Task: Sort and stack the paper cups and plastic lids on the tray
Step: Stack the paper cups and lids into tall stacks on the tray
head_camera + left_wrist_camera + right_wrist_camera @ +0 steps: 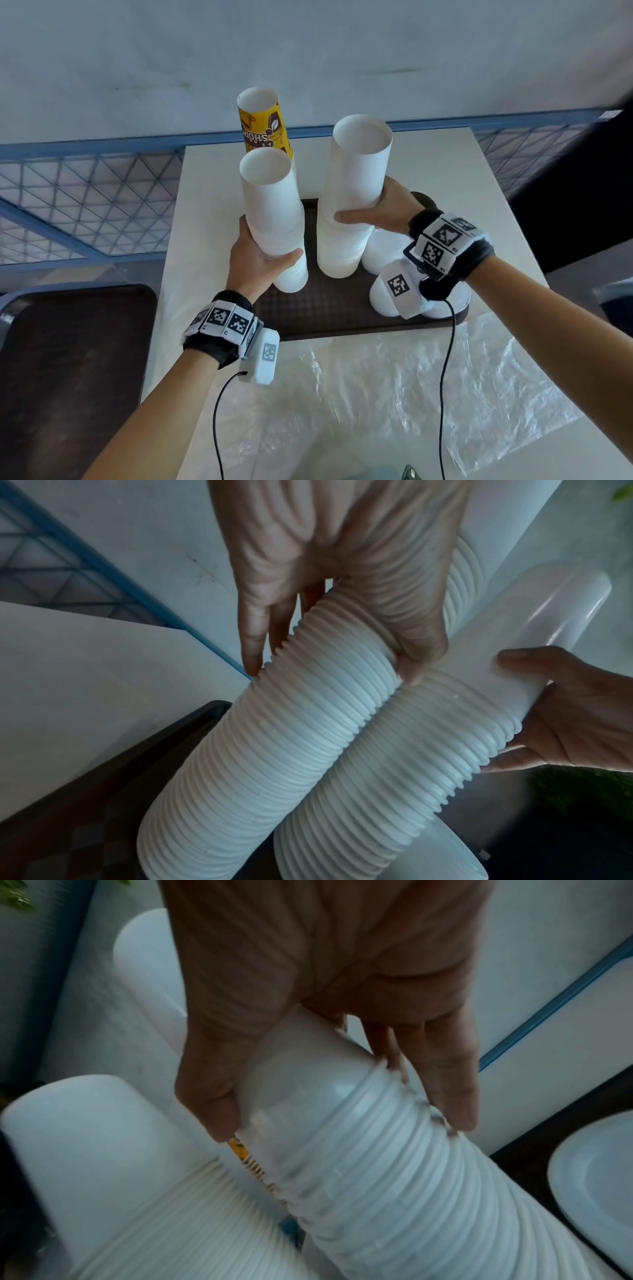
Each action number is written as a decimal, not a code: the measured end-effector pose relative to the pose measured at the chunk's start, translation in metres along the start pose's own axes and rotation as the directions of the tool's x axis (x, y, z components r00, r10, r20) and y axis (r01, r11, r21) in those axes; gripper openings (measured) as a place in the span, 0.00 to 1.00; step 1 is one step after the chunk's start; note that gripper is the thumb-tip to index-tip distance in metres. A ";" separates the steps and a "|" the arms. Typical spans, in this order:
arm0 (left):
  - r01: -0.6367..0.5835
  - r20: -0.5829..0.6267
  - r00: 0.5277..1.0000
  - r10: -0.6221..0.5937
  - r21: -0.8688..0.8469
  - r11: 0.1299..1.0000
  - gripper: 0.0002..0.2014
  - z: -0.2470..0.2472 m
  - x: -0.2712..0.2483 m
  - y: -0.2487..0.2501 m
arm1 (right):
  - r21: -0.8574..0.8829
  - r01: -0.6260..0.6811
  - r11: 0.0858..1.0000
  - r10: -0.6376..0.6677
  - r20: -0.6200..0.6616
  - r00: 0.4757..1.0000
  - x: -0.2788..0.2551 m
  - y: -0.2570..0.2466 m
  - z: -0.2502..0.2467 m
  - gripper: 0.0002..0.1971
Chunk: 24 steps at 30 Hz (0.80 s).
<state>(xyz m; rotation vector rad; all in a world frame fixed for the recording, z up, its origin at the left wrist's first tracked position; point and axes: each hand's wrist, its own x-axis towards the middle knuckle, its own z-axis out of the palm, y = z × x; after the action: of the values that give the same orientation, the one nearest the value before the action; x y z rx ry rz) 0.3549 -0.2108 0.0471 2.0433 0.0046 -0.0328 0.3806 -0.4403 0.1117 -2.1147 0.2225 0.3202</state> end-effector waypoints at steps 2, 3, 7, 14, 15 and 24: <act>-0.009 -0.001 1.000 0.009 0.011 1.000 0.42 0.000 0.001 0.001 | -0.003 0.012 1.000 -0.012 0.000 1.000 -0.012 0.001 0.004 0.39; -0.009 0.000 1.000 0.009 0.007 1.000 0.43 0.001 0.002 0.001 | -0.008 0.009 1.000 -0.009 -0.011 1.000 -0.018 0.002 0.006 0.38; 0.021 0.041 0.999 -0.021 -0.011 1.000 0.43 0.003 0.004 -0.006 | -0.004 -0.018 1.000 0.018 -0.055 0.998 -0.036 0.008 0.017 0.40; 0.075 0.077 0.994 -0.074 -0.011 0.997 0.42 0.004 0.004 -0.020 | 0.069 -0.003 0.998 0.012 -0.127 0.992 -0.052 0.006 0.033 0.40; 0.069 0.095 0.993 -0.069 -0.003 0.998 0.42 0.002 0.005 -0.021 | 0.084 -0.006 0.996 0.017 -0.128 0.992 -0.053 0.006 0.034 0.41; 0.008 0.316 0.949 -0.022 0.047 0.999 0.47 -0.013 0.007 -0.026 | 0.253 -0.061 0.965 0.152 -0.356 0.922 -0.099 0.035 0.060 0.48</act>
<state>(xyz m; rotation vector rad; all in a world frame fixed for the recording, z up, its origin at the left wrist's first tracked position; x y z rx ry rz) 0.3619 -0.1878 0.0299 2.0620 -0.1831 -0.3735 0.2687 -0.4046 0.0838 -1.9118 0.5745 -0.0515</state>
